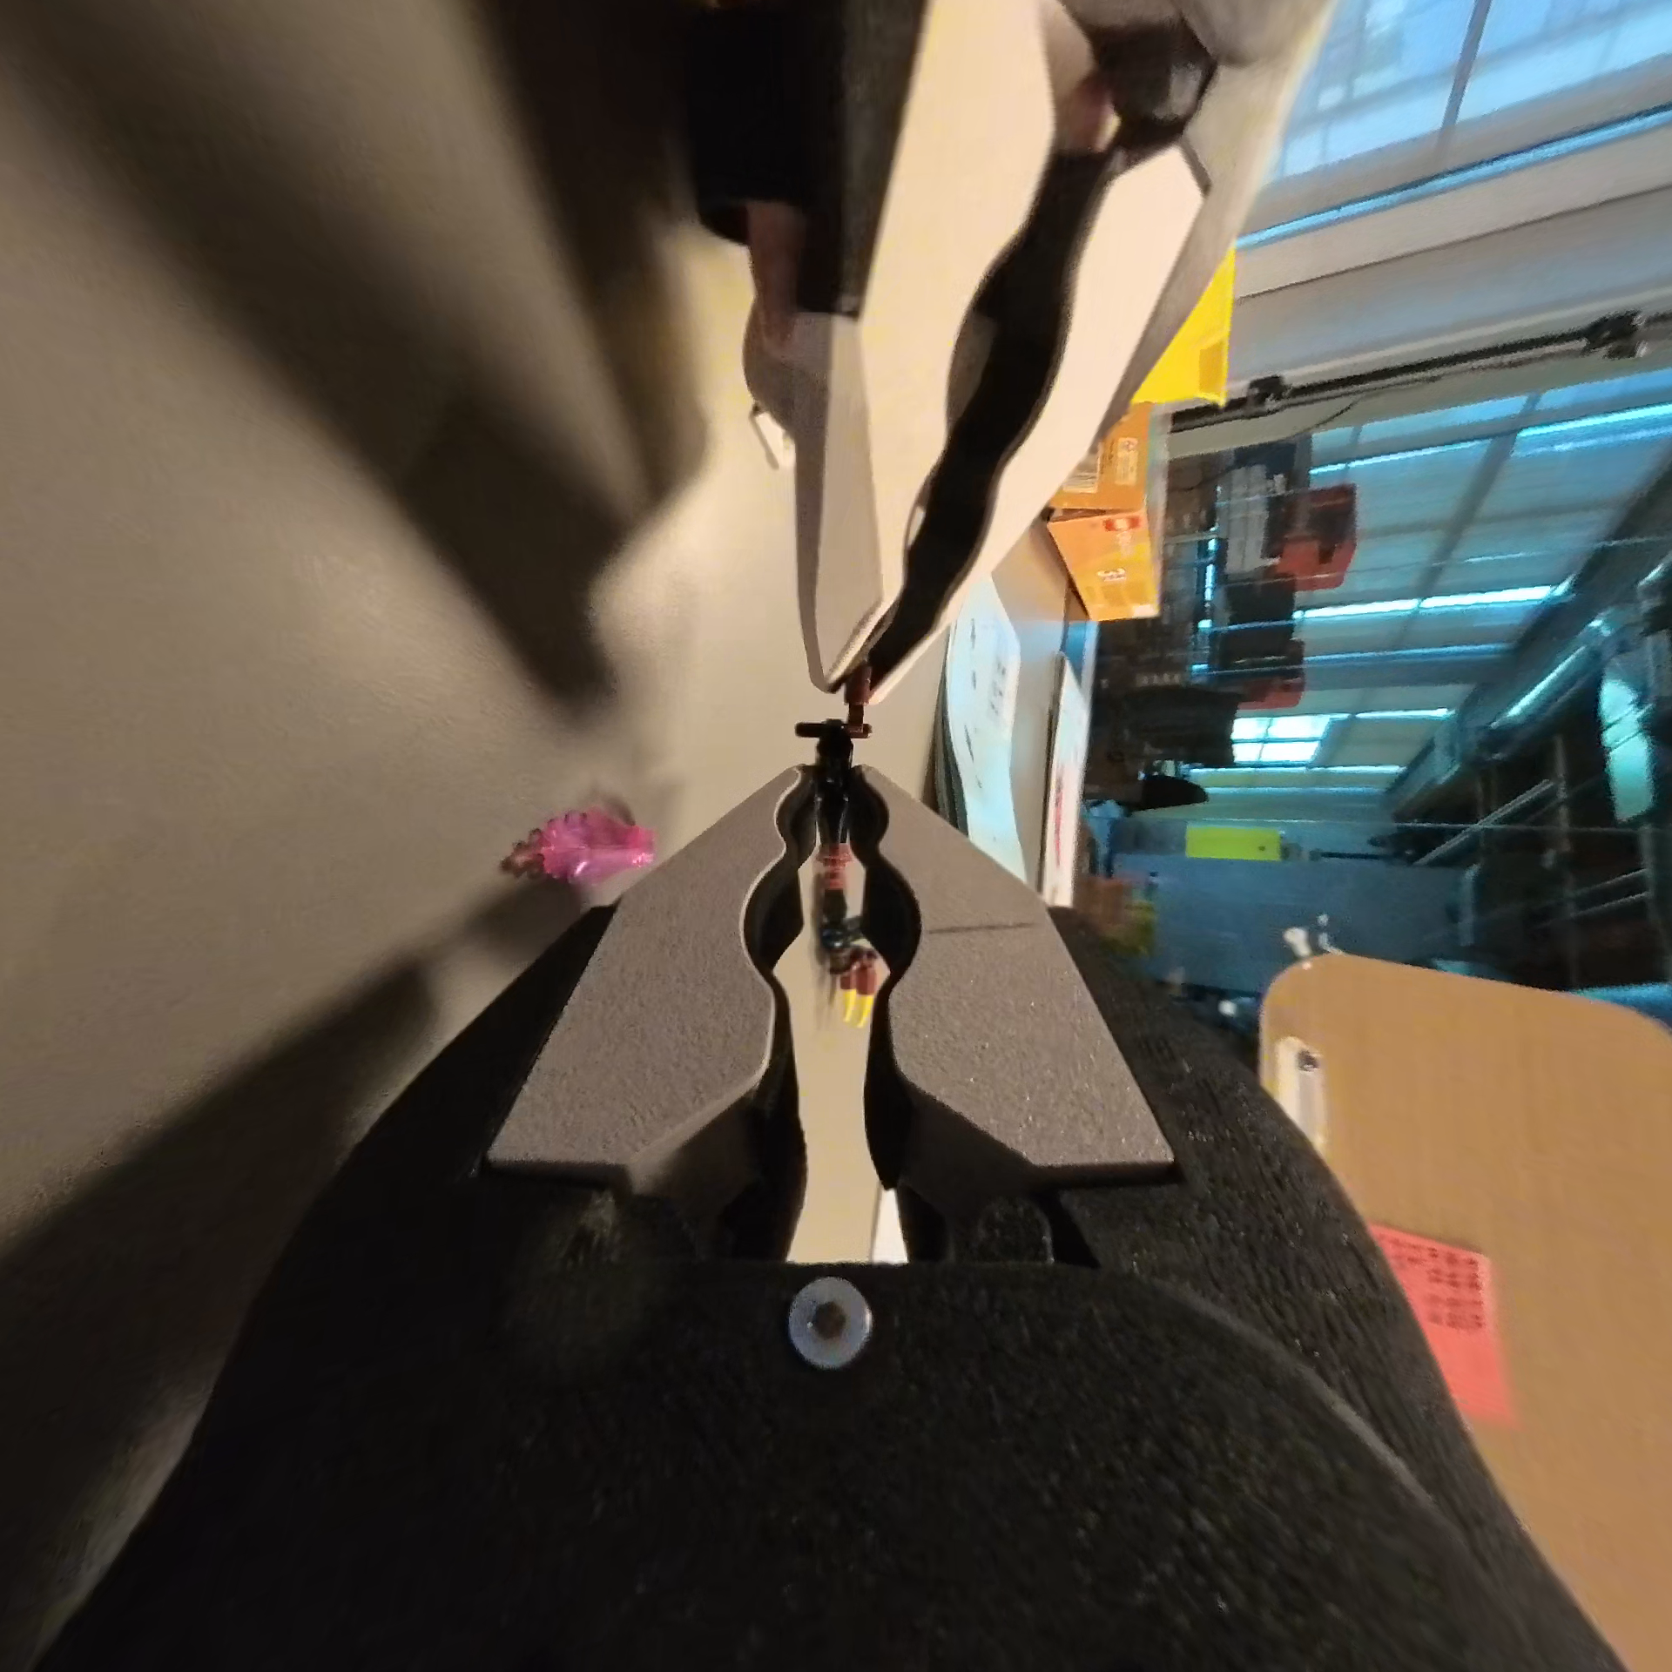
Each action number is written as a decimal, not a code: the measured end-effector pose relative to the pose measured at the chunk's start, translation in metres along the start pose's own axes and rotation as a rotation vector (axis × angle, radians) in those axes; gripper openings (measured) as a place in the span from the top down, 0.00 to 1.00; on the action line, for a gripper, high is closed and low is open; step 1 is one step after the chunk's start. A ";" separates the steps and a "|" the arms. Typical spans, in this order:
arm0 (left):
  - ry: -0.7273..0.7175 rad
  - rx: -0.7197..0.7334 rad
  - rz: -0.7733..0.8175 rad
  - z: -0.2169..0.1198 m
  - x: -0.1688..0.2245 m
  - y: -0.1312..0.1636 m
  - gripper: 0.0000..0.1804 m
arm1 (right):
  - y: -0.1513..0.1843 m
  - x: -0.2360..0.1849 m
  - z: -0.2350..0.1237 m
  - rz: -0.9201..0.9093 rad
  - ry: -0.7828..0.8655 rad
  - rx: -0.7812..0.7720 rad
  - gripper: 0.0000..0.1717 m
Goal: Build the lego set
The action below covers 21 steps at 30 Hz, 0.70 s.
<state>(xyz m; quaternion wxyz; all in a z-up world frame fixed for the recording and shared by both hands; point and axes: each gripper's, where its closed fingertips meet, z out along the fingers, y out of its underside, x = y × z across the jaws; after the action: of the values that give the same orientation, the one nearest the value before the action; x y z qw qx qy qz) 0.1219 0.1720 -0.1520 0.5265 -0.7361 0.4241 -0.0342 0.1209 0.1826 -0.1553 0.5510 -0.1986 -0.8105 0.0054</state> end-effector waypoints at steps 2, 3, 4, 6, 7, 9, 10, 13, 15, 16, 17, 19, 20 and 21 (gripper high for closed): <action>0.027 -0.002 -0.035 0.000 0.001 0.000 0.98 | 0.000 0.000 0.000 -0.070 0.019 -0.019 0.97; 0.040 -0.006 -0.048 0.000 0.002 0.001 0.98 | 0.000 -0.001 0.000 -0.105 0.027 -0.030 0.97; 0.050 -0.009 -0.057 0.000 0.003 0.001 0.98 | 0.000 -0.001 0.000 -0.133 0.033 -0.036 0.97; 0.066 -0.020 -0.075 0.000 0.004 0.003 0.98 | 0.000 -0.003 0.001 -0.168 0.036 -0.046 0.97; 0.071 -0.027 -0.085 0.001 0.004 0.004 0.98 | 0.001 -0.003 0.002 -0.181 0.038 -0.054 0.97; 0.075 -0.040 -0.101 0.002 0.003 0.005 0.98 | 0.002 -0.004 0.004 -0.209 0.044 -0.077 0.98; 0.073 -0.046 -0.106 0.002 0.003 0.006 0.98 | 0.003 -0.004 0.004 -0.221 0.047 -0.090 0.98; 0.073 -0.042 -0.128 0.002 0.001 0.006 0.98 | 0.003 -0.002 0.005 -0.228 0.064 -0.102 0.98; 0.077 -0.012 -0.159 -0.001 -0.002 0.002 0.98 | 0.002 0.002 0.004 -0.191 0.081 -0.083 0.98; 0.078 0.002 -0.172 -0.002 -0.003 0.000 0.98 | 0.001 0.004 0.003 -0.181 0.090 -0.078 0.98; 0.079 0.008 -0.178 -0.002 -0.003 0.000 0.98 | 0.000 0.005 0.003 -0.182 0.098 -0.079 0.98; 0.077 0.001 -0.175 -0.002 -0.003 0.001 0.98 | 0.001 0.005 0.004 -0.193 0.101 -0.088 0.98; 0.076 -0.003 -0.173 -0.001 -0.003 0.001 0.98 | 0.001 0.005 0.004 -0.195 0.100 -0.091 0.98; 0.075 -0.001 -0.175 -0.001 -0.003 0.001 0.98 | 0.001 0.005 0.004 -0.193 0.103 -0.093 0.98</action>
<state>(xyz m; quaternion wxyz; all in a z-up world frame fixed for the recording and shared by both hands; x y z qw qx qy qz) 0.1184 0.1730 -0.1509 0.5049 -0.7688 0.3776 -0.1072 0.1158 0.1860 -0.1526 0.5800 -0.1448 -0.7960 -0.0955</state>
